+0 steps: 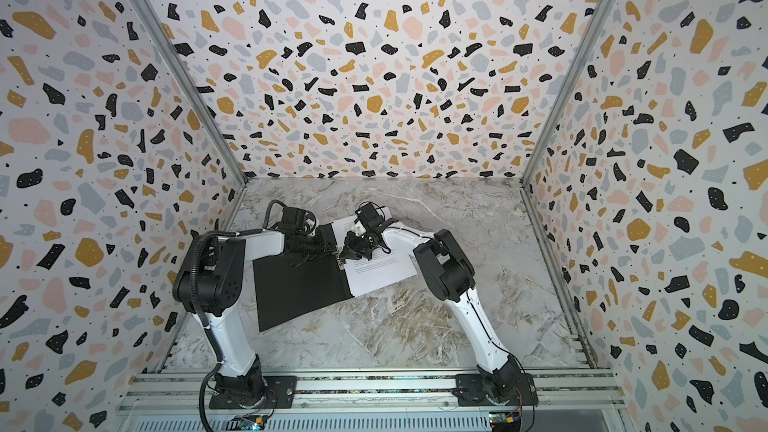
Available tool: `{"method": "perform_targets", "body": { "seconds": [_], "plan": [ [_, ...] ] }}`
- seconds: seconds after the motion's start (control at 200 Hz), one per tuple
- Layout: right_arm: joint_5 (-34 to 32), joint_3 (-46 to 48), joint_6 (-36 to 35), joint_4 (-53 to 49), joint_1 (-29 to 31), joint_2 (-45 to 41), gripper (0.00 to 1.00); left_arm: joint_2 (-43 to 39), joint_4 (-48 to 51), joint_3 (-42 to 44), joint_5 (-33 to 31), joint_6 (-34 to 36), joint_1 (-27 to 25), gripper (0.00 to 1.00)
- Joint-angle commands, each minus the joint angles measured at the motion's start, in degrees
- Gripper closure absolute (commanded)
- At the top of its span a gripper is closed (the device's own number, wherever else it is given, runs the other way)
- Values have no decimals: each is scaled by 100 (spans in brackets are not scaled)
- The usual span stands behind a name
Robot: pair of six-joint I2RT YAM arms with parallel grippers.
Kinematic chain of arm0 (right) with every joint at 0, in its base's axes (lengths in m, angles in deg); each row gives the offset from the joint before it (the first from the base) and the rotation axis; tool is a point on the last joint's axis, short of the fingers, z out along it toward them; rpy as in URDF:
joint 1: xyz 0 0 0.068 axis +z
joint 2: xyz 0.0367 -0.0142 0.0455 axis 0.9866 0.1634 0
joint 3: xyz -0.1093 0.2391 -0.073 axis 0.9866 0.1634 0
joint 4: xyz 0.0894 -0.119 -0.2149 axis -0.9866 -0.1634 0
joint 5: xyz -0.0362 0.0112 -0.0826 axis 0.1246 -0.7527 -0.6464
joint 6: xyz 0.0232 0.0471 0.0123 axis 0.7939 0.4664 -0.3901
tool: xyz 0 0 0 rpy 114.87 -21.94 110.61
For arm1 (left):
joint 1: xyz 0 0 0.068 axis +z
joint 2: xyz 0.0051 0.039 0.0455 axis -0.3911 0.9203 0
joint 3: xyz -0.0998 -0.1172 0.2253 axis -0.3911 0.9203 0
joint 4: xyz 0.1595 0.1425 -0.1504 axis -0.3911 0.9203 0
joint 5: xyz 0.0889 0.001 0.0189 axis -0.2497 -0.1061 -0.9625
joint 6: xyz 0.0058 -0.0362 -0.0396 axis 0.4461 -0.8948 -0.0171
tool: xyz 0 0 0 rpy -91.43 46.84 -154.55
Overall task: Put the files into the folder
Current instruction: 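Press the clip lever with the right gripper to clamp the sheets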
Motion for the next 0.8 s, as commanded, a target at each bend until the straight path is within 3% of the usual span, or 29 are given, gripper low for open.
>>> {"method": "perform_targets", "body": {
  "seconds": [0.0,0.305,0.796],
  "plan": [
    [-150,-4,-103,-226,-30,-298,93,159,79,-107,-238,20,-41,92],
    [-142,-175,-75,-225,-54,-545,70,236,149,-103,-442,73,-41,95],
    [157,-436,269,-86,2,-467,69,235,170,-127,-456,134,-41,95]
  ]
}}
